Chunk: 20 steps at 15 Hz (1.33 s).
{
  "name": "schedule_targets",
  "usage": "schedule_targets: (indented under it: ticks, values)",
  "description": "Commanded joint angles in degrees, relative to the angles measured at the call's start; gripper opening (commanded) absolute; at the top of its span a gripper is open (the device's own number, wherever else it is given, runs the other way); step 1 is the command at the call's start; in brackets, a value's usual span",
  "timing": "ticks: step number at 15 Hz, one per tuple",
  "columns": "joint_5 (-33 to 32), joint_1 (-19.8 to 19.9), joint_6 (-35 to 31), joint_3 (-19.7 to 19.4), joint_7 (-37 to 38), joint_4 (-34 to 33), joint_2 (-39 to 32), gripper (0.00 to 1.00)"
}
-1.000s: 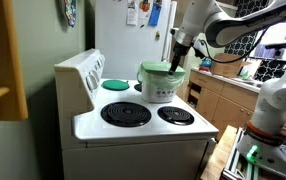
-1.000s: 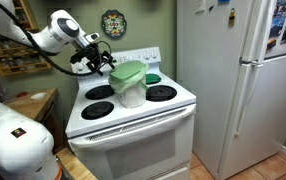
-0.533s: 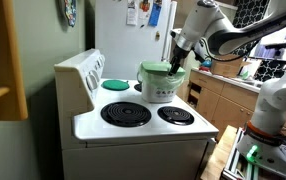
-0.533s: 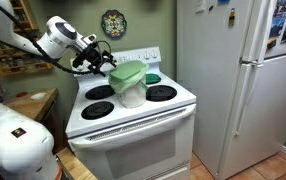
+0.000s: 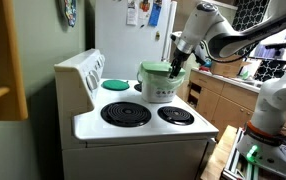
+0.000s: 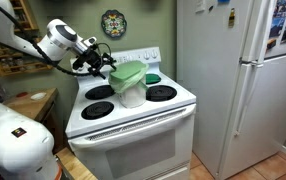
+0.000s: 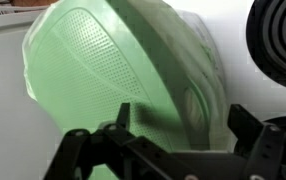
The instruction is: Open the trash lid
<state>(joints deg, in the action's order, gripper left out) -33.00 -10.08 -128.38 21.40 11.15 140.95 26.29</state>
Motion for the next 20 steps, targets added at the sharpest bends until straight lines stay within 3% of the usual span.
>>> schedule_targets:
  ticks: [1,6,20]
  values:
    - [-1.99,-0.23,1.28,0.63,0.52,0.86,0.69,1.0]
    - [-6.21,-0.45,0.8,0.31,-0.37,1.56,0.88,1.0]
    - [-10.51,-1.25,-0.52,-1.04,-2.93,1.23,-2.23,1.0]
